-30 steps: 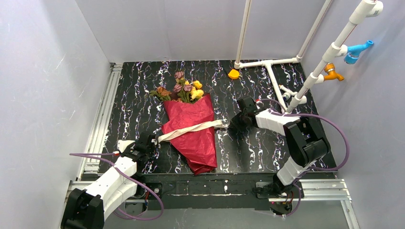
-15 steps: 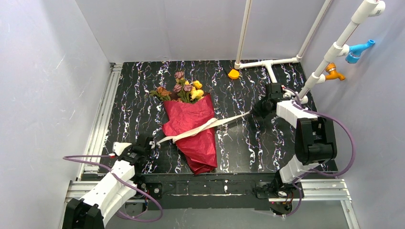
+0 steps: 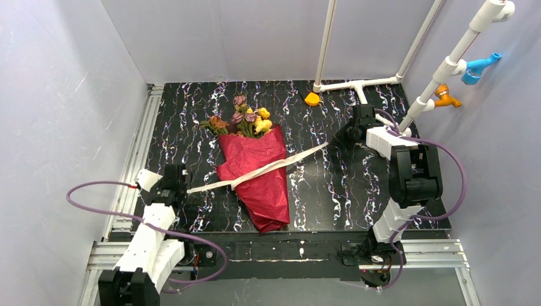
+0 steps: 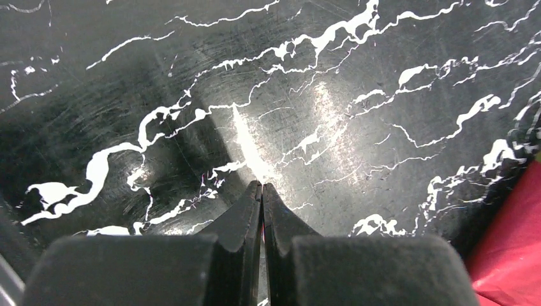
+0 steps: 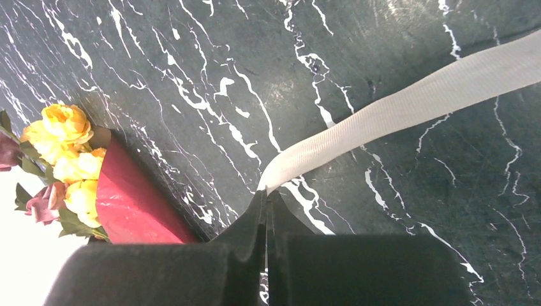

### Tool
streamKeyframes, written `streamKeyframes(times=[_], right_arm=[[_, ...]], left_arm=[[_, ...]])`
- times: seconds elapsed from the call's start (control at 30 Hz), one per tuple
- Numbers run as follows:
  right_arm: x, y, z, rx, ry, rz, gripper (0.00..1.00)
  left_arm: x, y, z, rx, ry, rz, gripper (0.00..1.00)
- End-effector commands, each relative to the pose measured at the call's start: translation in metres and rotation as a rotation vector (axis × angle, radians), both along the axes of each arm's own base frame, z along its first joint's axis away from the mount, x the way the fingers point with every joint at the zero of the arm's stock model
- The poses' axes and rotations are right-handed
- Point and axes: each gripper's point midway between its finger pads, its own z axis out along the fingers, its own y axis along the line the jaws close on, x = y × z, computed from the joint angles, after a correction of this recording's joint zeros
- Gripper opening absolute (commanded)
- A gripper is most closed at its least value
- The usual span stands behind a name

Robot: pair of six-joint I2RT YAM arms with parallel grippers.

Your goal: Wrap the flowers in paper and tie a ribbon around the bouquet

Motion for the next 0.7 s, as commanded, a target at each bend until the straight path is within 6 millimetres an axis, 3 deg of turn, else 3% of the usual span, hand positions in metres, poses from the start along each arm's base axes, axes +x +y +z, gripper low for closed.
streamKeyframes(times=[0.0,0.03,0.07,0.1,0.13,0.17,0.23,0.47,0.57,0.67], right_arm=[[0.009,0.003,0.004,0.02,-0.037,0.05,0.01],[0.006,0.003,0.003,0.02,-0.035,0.057,0.06],[0.004,0.003,0.001,0.019,-0.032,0.061,0.23],[0.002,0.002,-0.001,0.015,-0.02,0.062,0.43],[-0.002,0.001,-0.004,0.007,-0.002,0.068,0.55],[-0.005,0.001,-0.006,-0.001,0.017,0.076,0.63],[-0.012,0.0,-0.009,-0.006,0.044,0.085,0.75],[-0.033,0.013,0.012,0.018,0.03,0.065,0.9],[-0.046,0.03,0.018,0.031,0.027,0.069,0.97],[-0.058,0.048,0.017,0.047,0.03,0.075,0.98]], left_arm=[[-0.006,0.003,0.005,0.035,0.156,-0.061,0.0],[-0.01,-0.002,0.002,0.004,0.168,-0.062,0.01],[-0.012,-0.007,-0.002,-0.027,0.167,-0.069,0.1],[-0.013,-0.012,-0.007,-0.055,0.162,-0.08,0.32],[-0.013,-0.018,-0.011,-0.083,0.148,-0.099,0.43],[-0.013,-0.023,-0.013,-0.109,0.133,-0.114,0.55],[-0.015,-0.03,-0.016,-0.143,0.119,-0.135,0.69],[-0.024,-0.042,-0.003,-0.214,0.127,-0.147,0.92],[-0.02,-0.054,0.006,-0.289,0.091,-0.146,0.92],[-0.009,-0.087,0.006,-0.474,0.066,-0.179,0.91]])
